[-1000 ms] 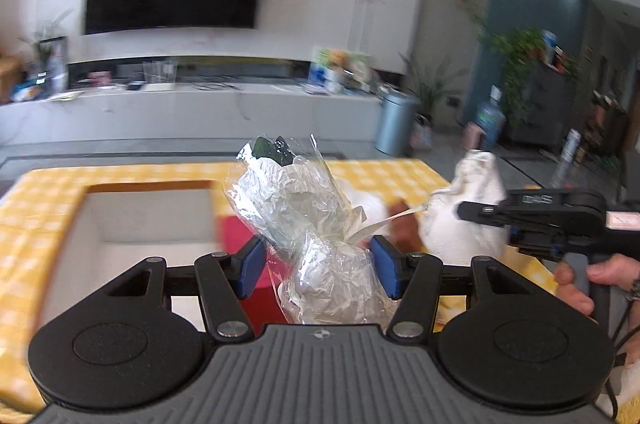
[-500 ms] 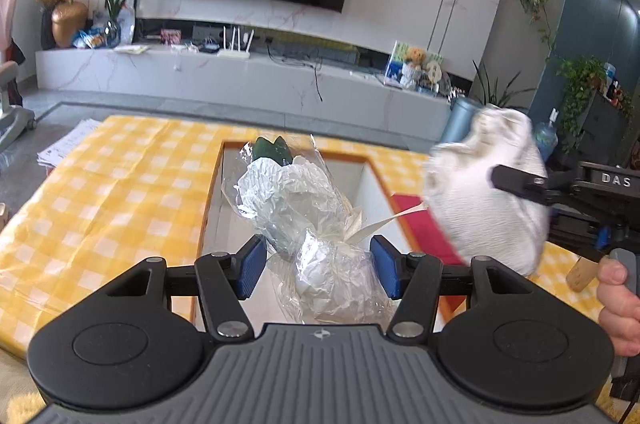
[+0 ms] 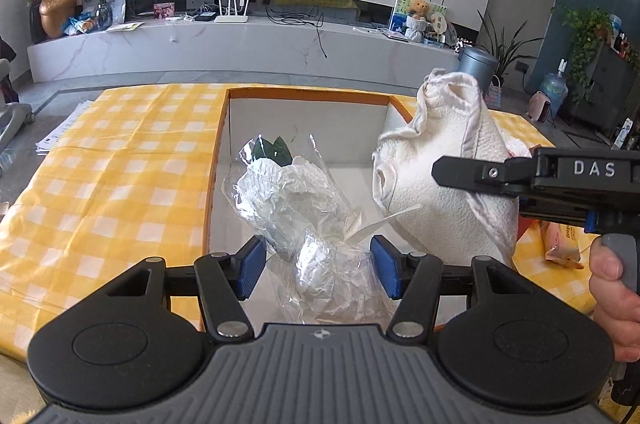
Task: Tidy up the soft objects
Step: 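Carry the foil bag into the cardboard box and open the left gripper while the right drops the mitt there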
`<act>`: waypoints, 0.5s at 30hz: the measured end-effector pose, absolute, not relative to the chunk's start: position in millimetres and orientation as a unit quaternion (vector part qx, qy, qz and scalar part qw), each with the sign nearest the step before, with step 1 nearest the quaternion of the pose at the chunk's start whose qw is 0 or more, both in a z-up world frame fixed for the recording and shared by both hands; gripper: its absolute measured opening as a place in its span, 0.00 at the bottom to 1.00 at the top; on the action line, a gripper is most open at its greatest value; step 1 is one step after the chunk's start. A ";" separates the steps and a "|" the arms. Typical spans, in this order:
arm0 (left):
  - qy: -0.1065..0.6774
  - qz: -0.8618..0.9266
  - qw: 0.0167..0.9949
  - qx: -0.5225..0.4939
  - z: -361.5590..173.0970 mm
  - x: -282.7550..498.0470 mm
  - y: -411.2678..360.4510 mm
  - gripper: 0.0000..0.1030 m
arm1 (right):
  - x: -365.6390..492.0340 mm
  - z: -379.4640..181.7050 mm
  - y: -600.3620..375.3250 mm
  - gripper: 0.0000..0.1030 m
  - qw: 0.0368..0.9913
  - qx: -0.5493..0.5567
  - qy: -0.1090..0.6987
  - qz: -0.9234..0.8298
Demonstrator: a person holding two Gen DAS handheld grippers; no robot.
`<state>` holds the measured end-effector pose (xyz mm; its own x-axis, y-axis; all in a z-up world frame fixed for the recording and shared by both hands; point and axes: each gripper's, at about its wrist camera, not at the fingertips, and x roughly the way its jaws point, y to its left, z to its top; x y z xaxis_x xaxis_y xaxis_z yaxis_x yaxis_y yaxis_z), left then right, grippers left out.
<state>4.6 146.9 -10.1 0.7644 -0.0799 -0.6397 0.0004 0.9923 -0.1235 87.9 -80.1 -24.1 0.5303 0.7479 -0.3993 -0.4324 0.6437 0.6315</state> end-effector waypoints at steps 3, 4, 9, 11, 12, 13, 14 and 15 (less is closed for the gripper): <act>0.343 -0.012 0.938 -0.043 -10.8 4.4 147.0 0.66 | 85.9 -28.6 -76.6 0.16 0.841 0.226 0.346 0.348; 0.345 -0.009 0.938 -0.042 -10.1 5.0 146.3 0.66 | 85.9 -30.5 -75.5 0.16 0.841 0.224 0.349 0.347; 0.338 0.021 0.940 -0.029 -7.5 1.4 145.7 0.83 | 82.3 -33.7 -69.9 0.16 0.842 0.209 0.358 0.345; 0.313 0.030 0.949 -0.024 -0.2 -6.3 145.7 0.88 | 82.7 -34.9 -68.3 0.16 0.842 0.206 0.362 0.344; 0.301 0.030 0.953 -0.026 4.4 -10.6 146.6 0.89 | 82.6 -35.5 -67.8 0.16 0.841 0.204 0.363 0.344; 0.290 0.029 0.956 -0.032 8.3 -14.7 148.5 0.89 | 82.4 -36.5 -67.5 0.16 0.842 0.202 0.364 0.344; 0.281 0.030 0.958 -0.041 12.6 -17.7 151.2 0.89 | 82.2 -36.7 -67.4 0.16 0.842 0.200 0.364 0.343; 0.272 0.034 0.960 -0.051 15.7 -19.2 155.2 0.91 | 82.3 -37.0 -67.2 0.16 0.842 0.199 0.364 0.344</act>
